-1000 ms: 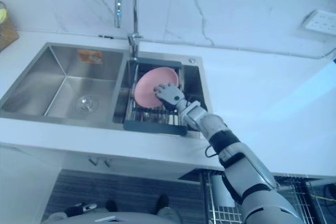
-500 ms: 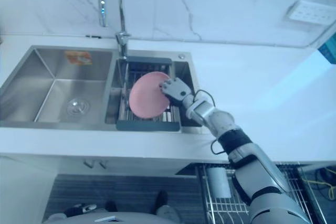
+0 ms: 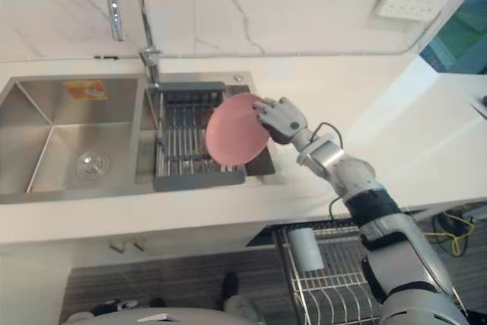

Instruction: Walk over to the sink, pick up the cup, carry it to the dishwasher, place the cup inside the dishwasher, then close the dishwasher door

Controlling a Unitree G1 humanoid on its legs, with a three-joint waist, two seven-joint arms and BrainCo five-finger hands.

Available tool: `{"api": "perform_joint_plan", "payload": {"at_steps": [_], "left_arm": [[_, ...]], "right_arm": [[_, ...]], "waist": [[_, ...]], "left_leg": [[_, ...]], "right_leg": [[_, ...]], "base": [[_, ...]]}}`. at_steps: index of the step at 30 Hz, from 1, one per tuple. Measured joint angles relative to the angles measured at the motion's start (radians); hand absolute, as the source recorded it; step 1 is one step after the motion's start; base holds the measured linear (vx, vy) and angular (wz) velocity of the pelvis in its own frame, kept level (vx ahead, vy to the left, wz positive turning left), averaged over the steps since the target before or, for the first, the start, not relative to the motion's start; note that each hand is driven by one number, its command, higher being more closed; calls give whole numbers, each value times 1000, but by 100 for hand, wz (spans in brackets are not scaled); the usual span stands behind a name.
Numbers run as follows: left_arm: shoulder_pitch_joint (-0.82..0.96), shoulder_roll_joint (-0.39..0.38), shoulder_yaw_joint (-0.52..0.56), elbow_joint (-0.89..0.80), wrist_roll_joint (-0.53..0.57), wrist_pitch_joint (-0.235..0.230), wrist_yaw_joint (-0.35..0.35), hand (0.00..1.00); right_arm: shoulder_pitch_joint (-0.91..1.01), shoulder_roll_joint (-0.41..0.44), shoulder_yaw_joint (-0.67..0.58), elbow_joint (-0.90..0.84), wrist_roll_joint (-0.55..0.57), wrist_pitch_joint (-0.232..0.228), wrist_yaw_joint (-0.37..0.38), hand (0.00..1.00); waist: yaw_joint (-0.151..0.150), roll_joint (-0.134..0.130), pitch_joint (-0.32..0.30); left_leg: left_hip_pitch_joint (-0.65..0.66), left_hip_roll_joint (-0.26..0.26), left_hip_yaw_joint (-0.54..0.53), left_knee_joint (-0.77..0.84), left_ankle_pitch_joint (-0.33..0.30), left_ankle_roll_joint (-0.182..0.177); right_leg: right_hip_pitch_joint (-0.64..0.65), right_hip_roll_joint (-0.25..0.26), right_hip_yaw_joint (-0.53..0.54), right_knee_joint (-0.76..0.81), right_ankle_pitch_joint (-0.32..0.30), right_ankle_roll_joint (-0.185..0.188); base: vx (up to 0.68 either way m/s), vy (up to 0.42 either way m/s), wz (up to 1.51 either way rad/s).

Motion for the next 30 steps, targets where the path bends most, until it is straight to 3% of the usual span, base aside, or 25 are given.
{"api": "perform_joint_plan", "payload": {"at_steps": [6, 13, 17, 22, 30], "left_arm": [[0, 9, -6, 9, 0, 3, 6, 0], [1, 11, -12, 10, -1, 15, 20, 0], [1, 10, -10, 10, -1, 17, 21, 0], [11, 10, -8, 9, 0, 18, 22, 0], [24, 9, -9, 8, 10, 20, 22, 0]], "right_arm": [[49, -19, -32, -12, 44, -29, 0, 100], [61, -21, -47, -14, 58, -24, -15, 100], [73, -22, -78, -16, 100, -6, -18, 100], [106, -28, -165, -70, 176, 49, -18, 100], [164, -64, -265, -89, 213, 71, -32, 100]], "waist": [[-2, -15, -12], [-5, -18, -18], [-5, -18, -20], [-15, -18, -39], [-31, -19, -58]], "left_leg": [[5, -6, -1, 0, -8, 4], [10, -11, -1, 0, -12, 5], [11, -10, -1, 0, -13, 4], [15, -10, 0, 0, -22, 4], [12, -13, 7, 52, -70, 6]], "right_leg": [[0, 0, 9, 0, 1, 3], [1, -4, 17, 0, 2, 4], [0, -3, 20, 0, 2, 4], [-4, 2, 33, 0, 1, 5], [-9, 2, 81, 1, 3, 15]], "base": [[-1, 2, -4], [-8, 3, -2], [0, 0, 0], [-6, -11, -8], [3, -2, -18]]}}
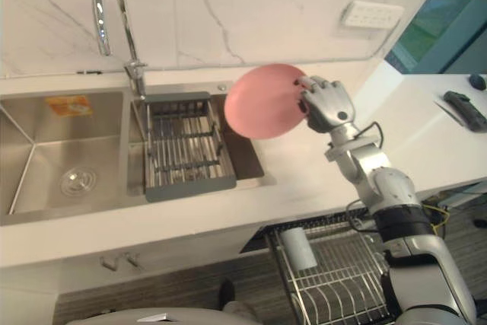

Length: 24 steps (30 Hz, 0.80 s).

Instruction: Walk over to the sink, pick up the cup, carry it to the dishwasher, place the cup inside the dishwasher, then close the dishwasher door

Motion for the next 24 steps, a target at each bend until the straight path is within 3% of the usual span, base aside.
{"api": "perform_joint_plan", "payload": {"at_steps": [6, 12, 17, 19, 20, 21, 23, 24], "left_arm": [[4, 0, -3, -1, 40, 15, -1, 0], [13, 0, -10, -2, 66, 24, 1, 0], [20, 2, -12, -2, 88, 50, 1, 0], [24, -6, -12, 2, 90, 58, 2, 0], [28, -25, -21, 1, 90, 60, 2, 0], [28, -34, -21, 2, 90, 61, 2, 0], [29, -27, -23, 0, 89, 65, -1, 0], [25, -14, -23, -1, 88, 66, -2, 0]], "right_arm": [[89, -9, -134, -31, 51, 57, -14, 100], [182, -11, -223, -83, 115, 83, -31, 100], [310, -7, -314, -183, 161, 88, -33, 100], [343, 10, -344, -205, 179, 87, -37, 100], [348, 24, -367, -196, 182, 88, -44, 100], [348, 28, -376, -191, 188, 90, -52, 100], [367, 50, -405, -191, 200, 105, -75, 100], [374, 54, -409, -188, 217, 109, -78, 100]], "waist": [[-30, 0, -7], [-61, 0, -7], [-84, -3, -7], [-101, 19, -7], [-118, 50, -5], [-125, 69, -5], [-131, 68, 2], [-131, 35, -2]], "left_leg": [[3, -5, 36, 43, -43, 6], [10, 0, 106, 131, -114, 10], [17, 29, 188, 223, -197, 24], [19, 50, 229, 225, -197, 33], [20, 87, 263, 224, -189, 33], [20, 105, 278, 224, -184, 33], [23, 116, 297, 226, -173, 23], [22, 109, 299, 243, -172, 20]], "right_leg": [[-3, -3, 42, 0, 4, 10], [-7, 3, 108, 11, 15, 22], [-28, 33, 91, 27, 50, -10], [-50, 16, -26, 78, -18, -78], [-79, 6, -154, 204, -74, -104], [-84, 1, -196, 269, -103, -106], [-67, -24, -229, 361, -159, -97], [-59, -28, -222, 347, -177, -79]], "base": [[-15, 7, -22], [-37, 20, -41], [-133, -2, -77], [-94, 7, -64], [6, 31, -60], [33, 22, -58], [68, -77, -44], [84, -135, -44]]}}
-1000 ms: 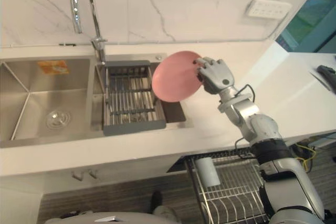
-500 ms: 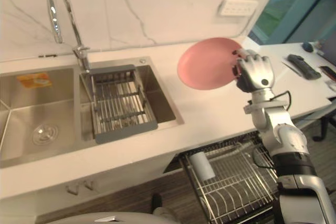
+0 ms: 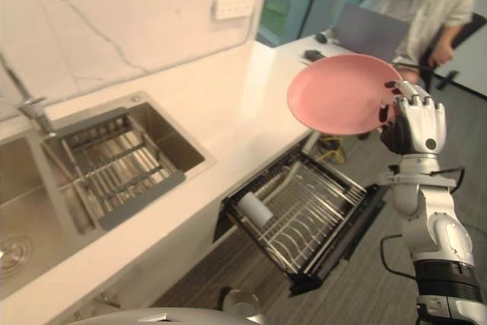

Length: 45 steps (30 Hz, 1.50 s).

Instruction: Walk over to the sink, pick up the cup, carry it to the dishwasher, place the cup inside the dishwasher, then close the dishwasher door

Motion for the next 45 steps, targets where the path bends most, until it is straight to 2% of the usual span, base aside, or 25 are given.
{"api": "perform_joint_plan", "payload": {"at_steps": [1, 2, 5, 7, 8, 9, 10, 11, 12, 14, 19, 21, 23, 28, 30, 34, 35, 37, 42, 45], "left_arm": [[-8, 7, 0, 1, -2, 0, 1, 0], [-17, 3, 0, 1, -3, 1, 4, 0], [-28, -5, -7, 1, -8, 5, 6, 0], [-27, -7, -9, 2, -17, 6, 10, 0], [-25, -19, -23, 1, -26, 8, 24, 0], [-28, -28, -41, 0, -34, 10, 27, 0], [-27, -23, -40, -1, -35, 12, 25, 0], [-35, -1, -35, 8, -45, 14, 28, 0], [-37, 0, -37, 3, -46, 21, 32, 0], [-47, -10, -38, 2, -46, 27, 36, 0], [-47, -11, -38, -5, -56, 27, 35, 0], [-45, -14, -38, -18, -64, 26, 36, 0], [-46, -18, -38, -36, -70, 23, 40, 0], [-46, -16, -36, -48, -94, 7, 43, 0], [-45, -15, -36, -55, -101, -2, 43, 0], [-53, -14, -34, -77, -104, -13, 43, 0], [-59, -12, -34, -78, -117, -14, 43, 0], [-70, -10, -34, -78, -123, -14, 44, 0], [-87, -6, -34, -78, -143, -23, 44, 0], [-111, -7, -35, -78, -144, -23, 43, 0]], "right_arm": [[-1, 3, -4, 2, 3, 1, -4, 100], [-1, 5, -4, 2, 7, 0, -21, 100], [5, 10, -4, 25, 9, 1, -55, 100], [15, 17, -15, 43, 14, 6, -77, 100], [32, 44, -49, 45, 19, 8, -83, 100], [44, 57, -77, 46, 30, 8, -91, 100], [47, 57, -83, 46, 40, 8, -96, 100], [45, 60, -98, 50, 41, 2, -100, 100], [46, 66, -106, 52, 43, -1, -101, 100], [56, 71, -112, 54, 51, -6, -100, 100], [81, 116, -112, 77, 59, -4, -96, 100], [80, 136, -112, 77, 59, -4, -96, 100], [78, 154, -109, 77, 58, 2, -96, 100], [40, 188, -96, 101, 58, 40, -96, 100], [9, 188, -76, 134, 59, 56, -96, 100], [-15, 189, -56, 166, 70, 69, -91, 100], [-35, 188, -39, 184, 81, 75, -80, 100], [-68, 189, -11, 235, 83, 83, -71, 100], [-157, 190, 50, 324, 100, 105, -60, 100], [-229, 184, 60, 383, 138, 120, -58, 100]], "waist": [[2, -8, 8], [9, -1, 10], [4, 7, 17], [6, 13, 21], [9, 37, 20], [7, 60, 28], [4, 50, 31], [7, 27, 36], [12, 26, 36], [0, 34, 49], [3, 37, 60], [9, 42, 70], [27, 50, 94], [30, 53, 124], [40, 55, 130], [52, 60, 171], [51, 70, 183], [54, 65, 208], [59, 76, 250], [74, 87, 285]], "left_leg": [[-4, -7, -8, 9, 0, 0], [-25, -7, -43, 9, 1, -2], [-66, -12, -67, 7, 2, -10], [-68, -18, -51, -16, 6, -16], [-63, -7, -21, -70, 26, -14], [-66, 7, -8, -80, 37, -23], [-57, -3, -8, -78, 39, -30], [-48, -35, -10, -55, 32, -29], [-58, -31, -23, -44, 42, -17], [-71, -29, -90, -31, 29, -25], [-73, -47, -133, -54, 32, -22], [-84, -61, -146, -60, 38, -12], [-93, -78, -156, -62, 43, -3], [-120, -98, -199, -63, 54, 16], [-139, -106, -205, -62, 58, 22], [-160, -120, -234, -62, 67, 34], [-167, -124, -247, -62, 70, 37], [-178, -128, -257, -62, 74, 40], [-210, -137, -282, -57, 82, 50], [-232, -141, -286, -46, 85, 54]], "right_leg": [[2, 7, -5, -16, -2, 3], [5, 26, 3, -70, 14, 6], [12, 69, 44, -221, 81, 18], [22, 79, 44, -302, 83, 21], [28, 85, 3, -328, 30, 94], [26, 80, -18, -289, 62, 22], [29, 60, -19, -284, 64, 20], [63, 22, -22, -319, 124, 52], [62, 27, -20, -329, 151, 49], [55, 30, -17, -333, 154, 46], [58, 18, -26, -333, 158, 52], [54, 6, -29, -337, 163, 59], [52, -10, -35, -346, 176, 65], [49, -33, -72, -346, 185, 72], [33, -37, -76, -346, 193, 72], [22, -46, -88, -344, 200, 75], [19, -51, -91, -343, 202, 76], [13, -55, -96, -341, 203, 77], [-14, -68, -108, -323, 203, 77], [-31, -76, -107, -314, 204, 76]], "base": [[59, -143, -54], [-14, -164, -58], [-82, -123, -55], [-159, -66, -56], [-108, -40, -42], [-70, -30, -39], [49, 15, -39], [58, 12, -41], [59, -8, -46], [-15, 6, -18], [-86, 92, 11], [-121, 121, 21], [-123, 118, 16], [-77, 78, 25], [-35, 46, 11], [-30, 42, 16], [-23, 38, 15], [-42, 49, 14], [-25, 39, 14], [-54, 48, 7]]}}
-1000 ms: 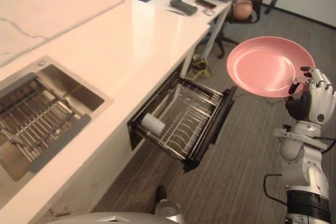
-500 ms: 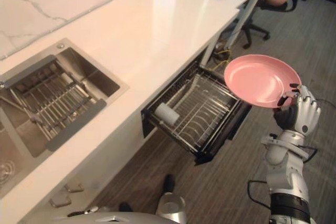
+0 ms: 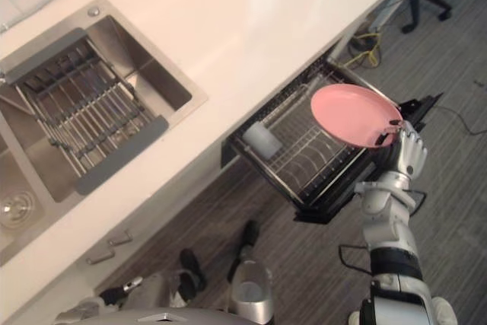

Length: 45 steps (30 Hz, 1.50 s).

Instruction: Walk over to the sink, pick up the cup, carry it to the dishwasher, place the cup inside the dishwasher, then close the dishwasher door

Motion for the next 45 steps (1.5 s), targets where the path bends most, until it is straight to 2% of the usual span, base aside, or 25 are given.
{"api": "perform_joint_plan", "payload": {"at_steps": [4, 9, 12, 16, 19, 27, 28, 32, 37, 42, 45], "left_arm": [[-21, 0, 0, 0, -39, -11, 0, 0], [-55, -5, -2, 0, -78, -26, -1, 0], [-77, -4, -3, 0, -90, -27, -1, 0], [-105, -5, -13, 5, -126, -30, -2, 0], [-144, -8, -50, 27, -156, -41, -3, 0], [-173, -9, -91, 61, -181, -73, -4, 0], [-176, -10, -98, 68, -187, -79, -7, 0], [-198, -13, -129, 91, -194, -94, -10, 0], [-201, -19, -160, 102, -195, -105, -9, 0], [-201, -22, -157, 109, -195, -106, -8, 0], [-199, -29, -131, 127, -193, -104, -7, 0]], "right_arm": [[-91, -19, 30, 62, 61, 15, 4, 100], [-250, -100, 106, 146, 95, 35, 33, 100], [-319, -138, 154, 192, 117, 54, 52, 100], [-432, -197, 229, 286, 118, 59, 79, 100], [-525, -221, 282, 350, 163, 85, 106, 100], [-587, -220, 313, 466, 310, 118, 104, 100], [-598, -221, 312, 491, 338, 121, 101, 0], [-600, -211, 310, 555, 382, 149, 71, 0], [-592, -207, 275, 571, 468, 222, 44, 0], [-561, -194, 184, 594, 550, 215, 25, 0], [-485, -172, 87, 521, 586, 164, 12, 0]], "waist": [[6, 24, 50], [15, 57, 112], [26, 65, 133], [36, 93, 155], [60, 119, 168], [102, 127, 164], [106, 131, 162], [125, 141, 155], [128, 164, 139], [126, 166, 138], [111, 164, 139]], "left_leg": [[-38, -4, -19, 13, 8, 6], [-105, -16, -27, 21, 25, 20], [-144, -21, -31, 31, 30, 28], [-216, -35, -51, 51, 39, 41], [-262, -46, -53, 54, 52, 51], [-335, -65, -82, 53, 73, 57], [-345, -68, -85, 53, 76, 59], [-364, -75, -103, 50, 88, 58], [-362, -85, -113, 32, 103, 62], [-349, -85, -119, 25, 108, 60], [-307, -84, -130, 15, 107, 55]], "right_leg": [[-29, -8, -3, 11, 2, -2], [-101, -23, 6, 27, 17, -13], [-139, -30, 16, 30, 28, -17], [-201, -44, 23, 30, 47, -17], [-245, -54, 29, 27, 63, -19], [-313, -67, 32, 19, 83, -25], [-322, -70, 31, 19, 85, -25], [-336, -76, 22, 19, 89, -26], [-335, -85, 17, 21, 88, -26], [-324, -85, 15, 23, 88, -27], [-277, -81, 8, 23, 82, -26]], "base": [[-48, 35, 12], [-64, 46, 2], [-71, 47, -2], [-45, 58, 10], [-10, 52, 5], [14, 16, 5], [13, 17, 7], [13, 5, 11], [17, 5, 8], [31, -8, 2], [29, -6, 4]]}}
